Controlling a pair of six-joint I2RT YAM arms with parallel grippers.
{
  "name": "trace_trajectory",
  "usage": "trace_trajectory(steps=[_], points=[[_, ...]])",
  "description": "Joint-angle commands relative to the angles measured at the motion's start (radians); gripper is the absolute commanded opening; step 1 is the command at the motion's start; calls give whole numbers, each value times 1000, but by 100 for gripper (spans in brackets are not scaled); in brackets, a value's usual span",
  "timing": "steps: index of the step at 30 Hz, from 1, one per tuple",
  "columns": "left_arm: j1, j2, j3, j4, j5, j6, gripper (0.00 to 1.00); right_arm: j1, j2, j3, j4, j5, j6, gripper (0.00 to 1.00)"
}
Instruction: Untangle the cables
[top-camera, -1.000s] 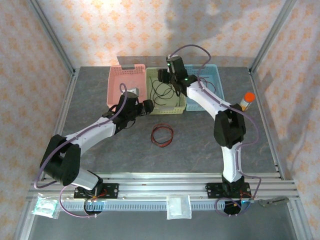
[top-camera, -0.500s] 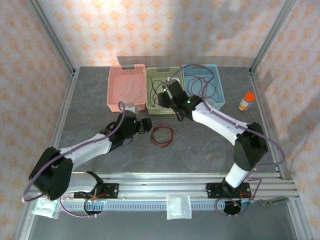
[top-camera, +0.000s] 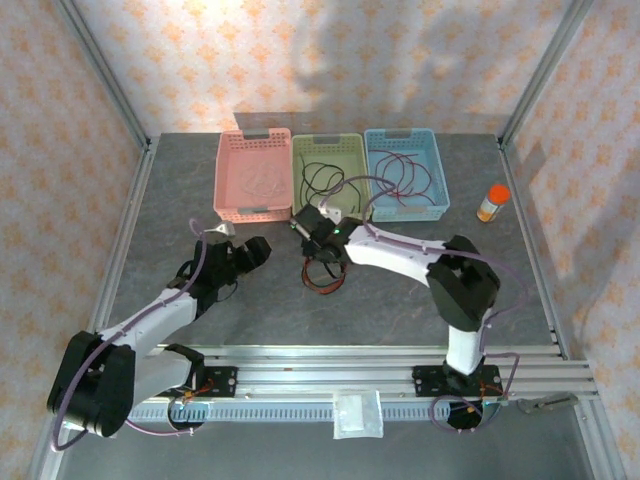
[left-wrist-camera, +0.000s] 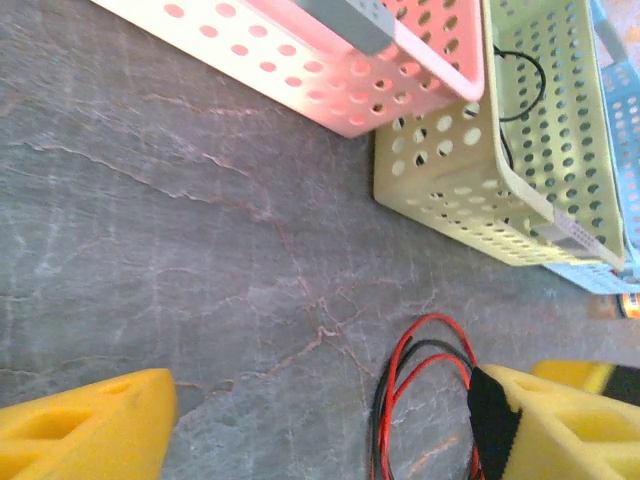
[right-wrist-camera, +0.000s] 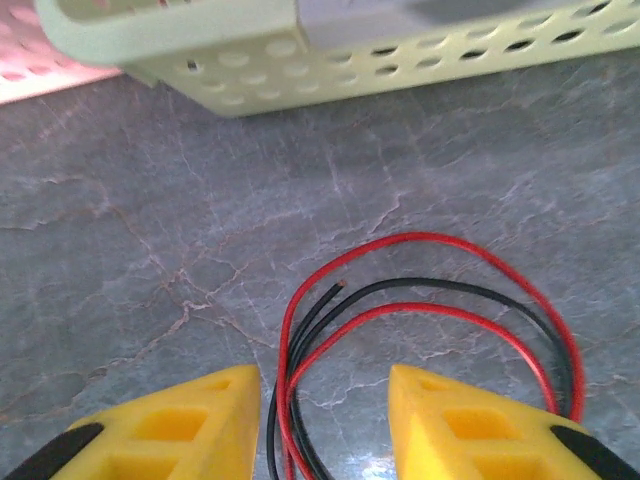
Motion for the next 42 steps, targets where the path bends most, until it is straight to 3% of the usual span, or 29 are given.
trace_trajectory(steps=[1,16,26,37,42], points=[[39,-29,-24,62,79,-21,78,13,54,80,-73,39,31,38],[82,-22,-43,89,110,-21,77,34,232,199,-131,80,2,32],[87,-22,-42,89,114,-19,77,53,258,198,-94,100,0,30],[87,-25,-43,89,115,-19,76,56,266,180,-72,114,-2,21],[87,-28,-49,89,115,-20,76,56,249,166,-44,110,1,23]])
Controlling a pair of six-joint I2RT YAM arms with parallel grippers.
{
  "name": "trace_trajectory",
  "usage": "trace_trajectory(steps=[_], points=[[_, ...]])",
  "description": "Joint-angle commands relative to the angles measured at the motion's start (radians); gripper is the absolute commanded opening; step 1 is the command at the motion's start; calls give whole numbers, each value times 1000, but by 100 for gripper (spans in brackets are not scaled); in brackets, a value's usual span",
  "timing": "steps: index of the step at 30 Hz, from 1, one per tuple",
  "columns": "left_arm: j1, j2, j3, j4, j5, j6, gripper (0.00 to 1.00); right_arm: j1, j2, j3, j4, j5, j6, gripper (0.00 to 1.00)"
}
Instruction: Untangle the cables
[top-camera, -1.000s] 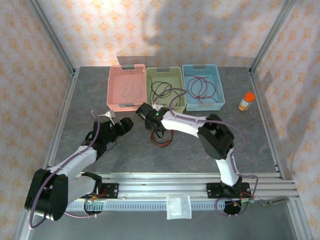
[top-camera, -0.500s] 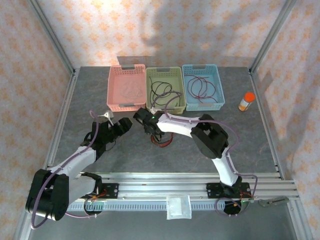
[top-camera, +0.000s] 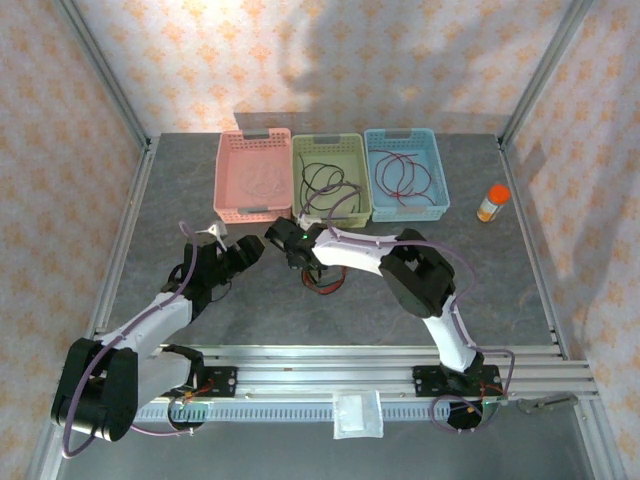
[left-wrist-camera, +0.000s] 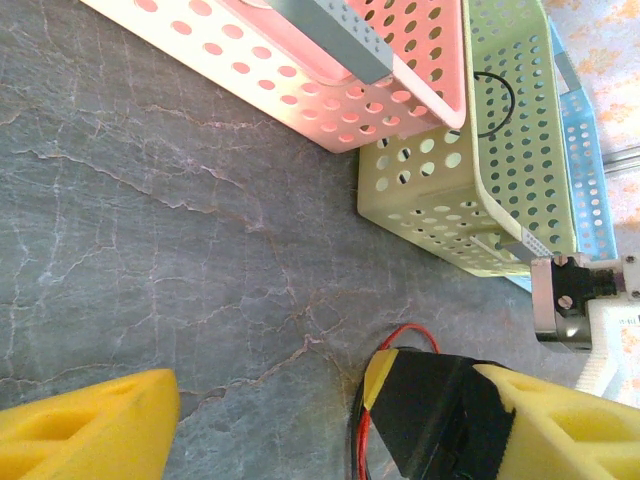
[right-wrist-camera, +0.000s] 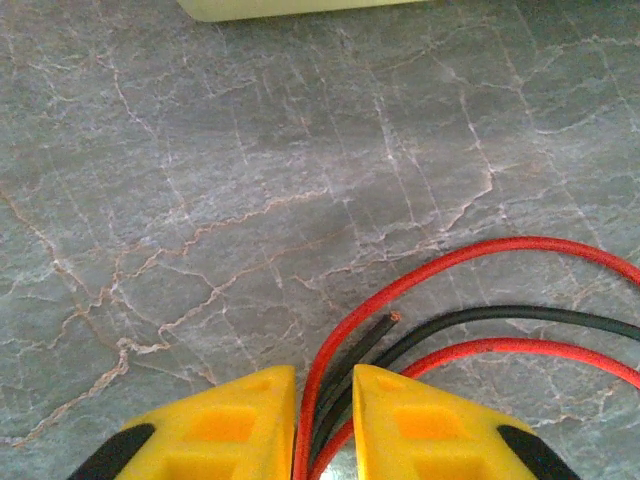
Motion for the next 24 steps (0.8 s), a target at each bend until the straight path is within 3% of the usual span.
trace_trajectory(steps=[1,13,18,24], points=[[9,-8,-15,37,11,-5,76,6,-5,-11,29,41,-1,23],[11,-6,-16,37,14,-7,76,6,5,-16,22,33,1,12],[10,-5,-16,37,17,-6,75,7,5,-10,1,50,-3,28],[10,-5,-16,39,16,-9,75,7,8,-39,41,27,-11,29]])
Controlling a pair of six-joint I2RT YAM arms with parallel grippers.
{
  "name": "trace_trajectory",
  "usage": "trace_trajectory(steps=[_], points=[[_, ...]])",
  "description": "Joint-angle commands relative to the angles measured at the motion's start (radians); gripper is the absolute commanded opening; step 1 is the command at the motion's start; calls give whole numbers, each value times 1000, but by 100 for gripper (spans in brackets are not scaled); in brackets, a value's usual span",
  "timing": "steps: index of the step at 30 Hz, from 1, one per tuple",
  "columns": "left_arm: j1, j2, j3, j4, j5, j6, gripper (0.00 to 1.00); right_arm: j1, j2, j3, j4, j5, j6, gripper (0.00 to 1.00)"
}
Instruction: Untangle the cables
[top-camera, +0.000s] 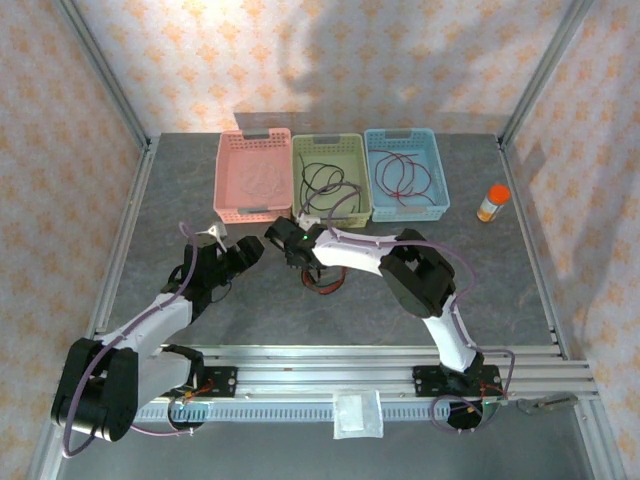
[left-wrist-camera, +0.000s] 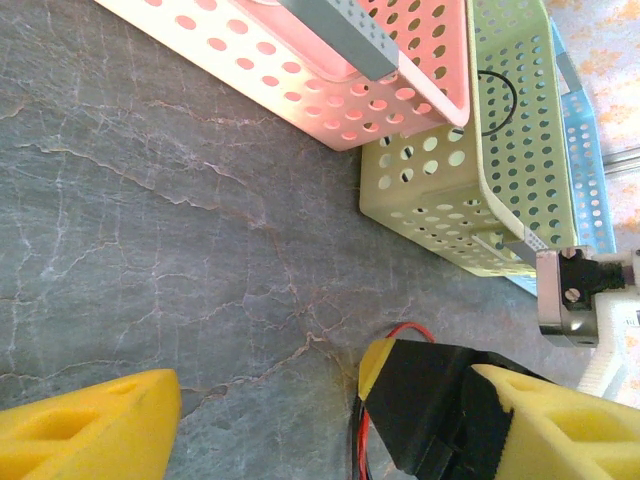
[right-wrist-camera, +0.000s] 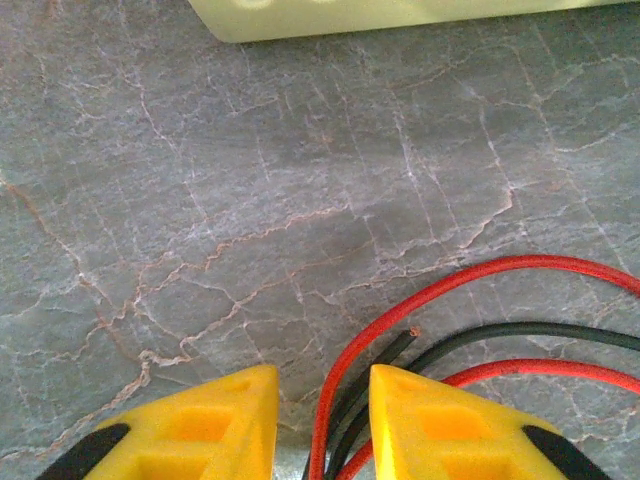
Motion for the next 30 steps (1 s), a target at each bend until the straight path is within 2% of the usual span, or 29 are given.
trace_trajectory(steps=[1,5,17,25,30], points=[[10,-6,-6,29,15,-2,75,7,7,-34,11,25,-3,28],[10,-7,-7,28,15,-2,75,8,-15,-84,63,52,6,25],[9,-14,5,8,14,19,75,9,-98,-133,106,75,21,4],[4,-39,10,-16,37,61,76,11,-336,-207,177,28,29,0],[-50,-9,9,40,72,73,76,5,-513,-316,288,-52,12,0]])
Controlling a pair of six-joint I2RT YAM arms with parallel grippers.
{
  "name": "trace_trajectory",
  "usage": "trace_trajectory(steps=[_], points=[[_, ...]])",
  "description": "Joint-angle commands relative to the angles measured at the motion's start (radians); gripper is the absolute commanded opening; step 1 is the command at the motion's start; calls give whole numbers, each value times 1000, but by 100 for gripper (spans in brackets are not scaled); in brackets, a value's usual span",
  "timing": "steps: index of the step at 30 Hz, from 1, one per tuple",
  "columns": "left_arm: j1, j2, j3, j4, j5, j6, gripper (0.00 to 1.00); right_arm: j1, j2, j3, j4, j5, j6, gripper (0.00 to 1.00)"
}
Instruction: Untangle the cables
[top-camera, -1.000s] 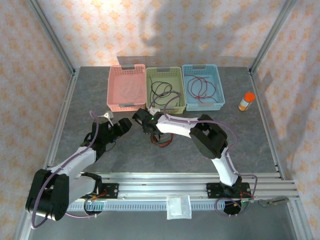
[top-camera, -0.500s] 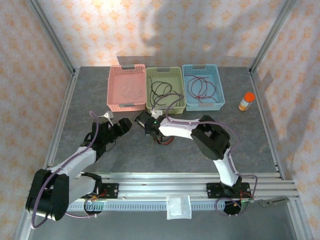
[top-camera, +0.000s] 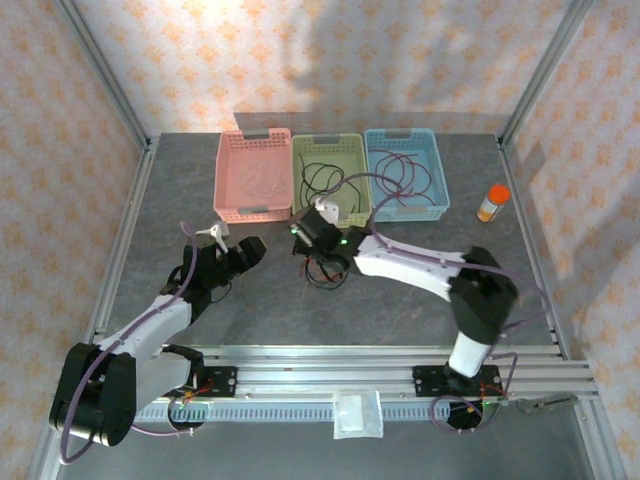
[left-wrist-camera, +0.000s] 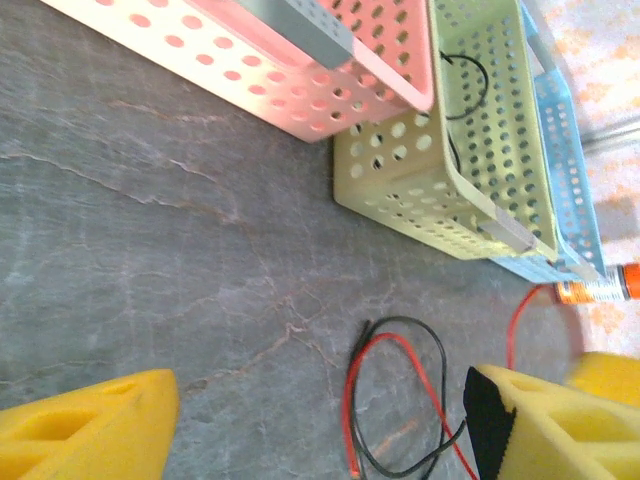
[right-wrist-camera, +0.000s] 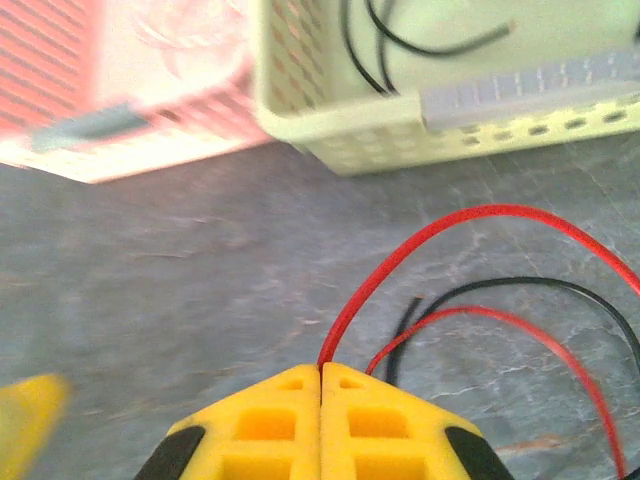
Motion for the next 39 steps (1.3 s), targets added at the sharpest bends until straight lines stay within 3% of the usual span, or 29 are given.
trace_trajectory(steps=[1,13,21,27,33,39], points=[[-45,26,13,46,36,35,77,-2,-106,-64,100,-60,-6,0],[-226,199,90,119,9,60,75,-52,-418,-161,272,-191,-106,0],[-340,347,239,-18,-113,122,76,-73,-484,-87,309,-284,-159,0],[-356,401,274,-32,-164,98,75,-87,-505,0,202,-163,-224,0],[-356,281,293,-73,-256,109,76,-162,-490,66,-30,136,-254,0],[-354,182,368,-208,-350,193,76,-353,-463,53,-8,129,-309,0]])
